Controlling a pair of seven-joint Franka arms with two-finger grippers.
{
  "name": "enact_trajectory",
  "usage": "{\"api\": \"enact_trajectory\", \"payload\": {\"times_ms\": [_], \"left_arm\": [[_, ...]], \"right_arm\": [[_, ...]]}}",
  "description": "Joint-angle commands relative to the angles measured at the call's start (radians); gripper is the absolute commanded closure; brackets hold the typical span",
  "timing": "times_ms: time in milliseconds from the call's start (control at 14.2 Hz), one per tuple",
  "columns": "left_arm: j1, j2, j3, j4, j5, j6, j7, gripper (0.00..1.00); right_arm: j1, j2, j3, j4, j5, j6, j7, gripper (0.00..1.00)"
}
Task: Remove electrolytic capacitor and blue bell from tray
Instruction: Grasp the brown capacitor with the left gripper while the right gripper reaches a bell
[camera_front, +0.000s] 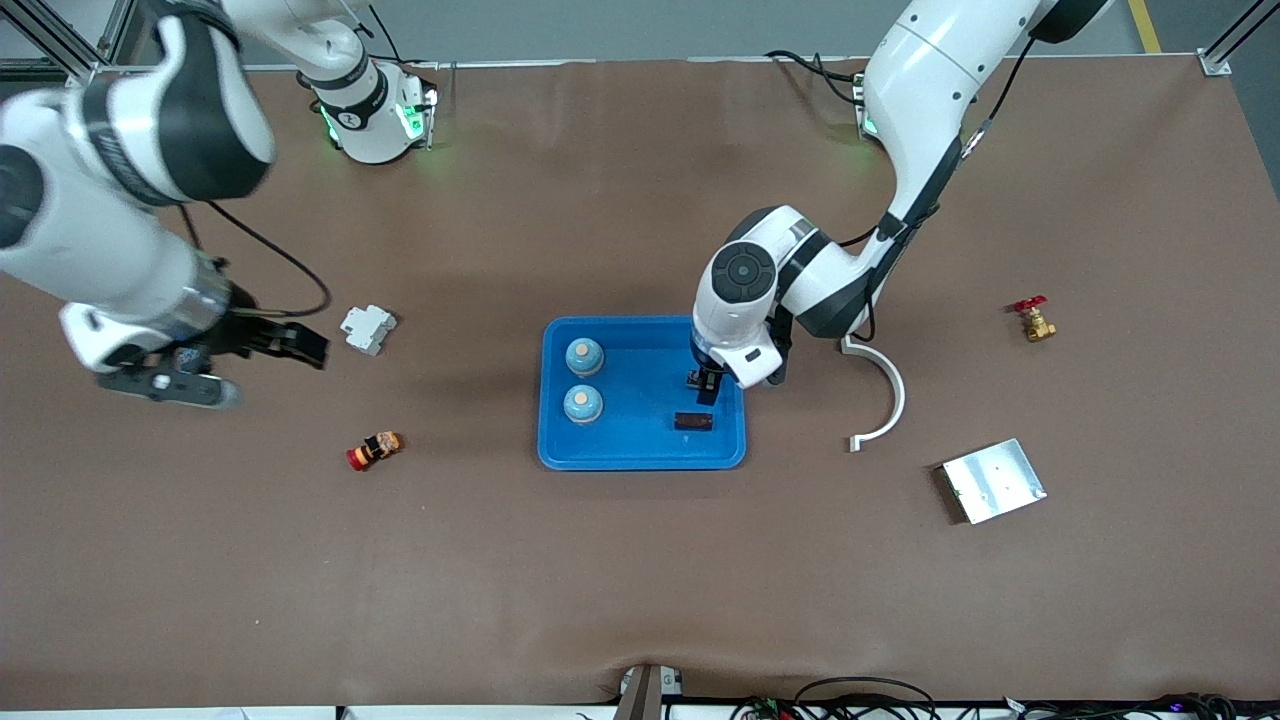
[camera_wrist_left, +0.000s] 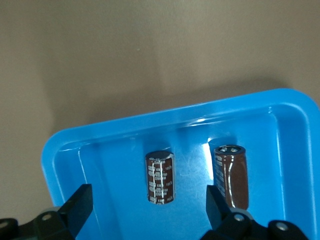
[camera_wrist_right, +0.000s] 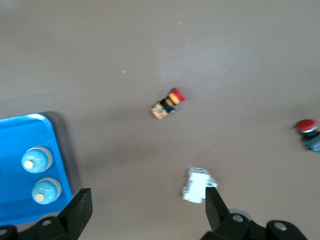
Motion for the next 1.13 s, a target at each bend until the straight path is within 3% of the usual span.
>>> {"api": "enact_trajectory", "payload": {"times_ms": [0, 352, 1057], "left_arm": [[-0.028, 0.031, 0.014, 0.022, 0.028, 0.027, -0.029, 0.0], [-0.029, 0.073, 0.013, 0.048, 0.079, 0.05, -0.058, 0.0], [-0.029, 0.111, 0.016, 0.056, 0.123, 0.086, -0.075, 0.0]], "right_arm": [[0.085, 0.055, -0.008, -0.005, 0.0, 0.058, 0.146, 0.0], [0.208, 0.158, -0.007, -0.007, 0.003, 0.158, 0.305, 0.0], [0.376, 0.311, -0.005, -0.013, 0.032, 0.309, 0.353, 0.0]]}}
